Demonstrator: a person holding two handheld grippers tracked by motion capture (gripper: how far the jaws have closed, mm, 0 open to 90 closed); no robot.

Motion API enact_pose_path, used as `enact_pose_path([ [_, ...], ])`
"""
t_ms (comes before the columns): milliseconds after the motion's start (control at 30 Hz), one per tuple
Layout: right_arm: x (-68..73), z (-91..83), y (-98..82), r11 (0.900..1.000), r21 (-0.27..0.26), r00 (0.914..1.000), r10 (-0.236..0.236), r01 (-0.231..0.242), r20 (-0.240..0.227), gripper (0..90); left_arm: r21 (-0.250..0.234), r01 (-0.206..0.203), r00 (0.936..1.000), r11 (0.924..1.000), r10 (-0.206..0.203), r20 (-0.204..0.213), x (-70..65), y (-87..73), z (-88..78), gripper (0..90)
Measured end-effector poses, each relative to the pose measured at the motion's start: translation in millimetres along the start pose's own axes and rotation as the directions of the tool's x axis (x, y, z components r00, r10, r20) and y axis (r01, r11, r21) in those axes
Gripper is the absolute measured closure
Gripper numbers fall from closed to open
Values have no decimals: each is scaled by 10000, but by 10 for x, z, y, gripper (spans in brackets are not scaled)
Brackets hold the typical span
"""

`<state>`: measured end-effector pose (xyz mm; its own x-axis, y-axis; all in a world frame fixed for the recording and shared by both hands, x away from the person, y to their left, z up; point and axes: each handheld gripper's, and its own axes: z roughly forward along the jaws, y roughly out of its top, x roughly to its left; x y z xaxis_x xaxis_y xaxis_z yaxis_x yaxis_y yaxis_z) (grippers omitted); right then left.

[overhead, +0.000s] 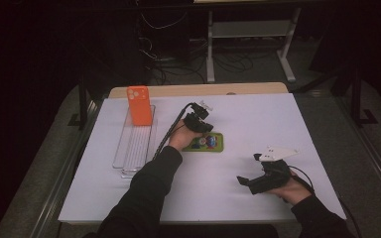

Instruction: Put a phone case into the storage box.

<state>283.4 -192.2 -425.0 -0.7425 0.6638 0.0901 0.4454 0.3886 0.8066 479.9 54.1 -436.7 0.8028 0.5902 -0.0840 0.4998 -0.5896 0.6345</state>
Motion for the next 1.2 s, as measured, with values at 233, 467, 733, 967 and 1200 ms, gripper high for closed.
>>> enact_pose_path([
  [233, 2, 0, 2, 10000, 0, 10000, -7, 7, -11, 0, -65, 60, 9990, 10000, -57, 444, -53, -15, -5, 898],
  [467, 1, 1, 2, 10000, 8, 10000, -18, 18, -5, 0, 279, -368, 9942, 9989, 338, 1021, -174, -83, -67, 898],
  [733, 8, 8, 6, 10000, 38, 10000, -47, 47, 25, 0, 145, -338, 9907, 9993, 316, 1325, -279, -157, -97, 898],
  [967, 10, 10, 3, 10000, 68, 10000, -13, 13, 41, 0, -999, -205, 9851, 9948, 372, 1677, -377, -185, -416, 897],
  [1200, 8, 7, 6, 9999, 109, 10000, -20, 19, 82, 0, -1238, -635, 9857, 9903, 817, 1475, -518, -418, -809, 761],
])
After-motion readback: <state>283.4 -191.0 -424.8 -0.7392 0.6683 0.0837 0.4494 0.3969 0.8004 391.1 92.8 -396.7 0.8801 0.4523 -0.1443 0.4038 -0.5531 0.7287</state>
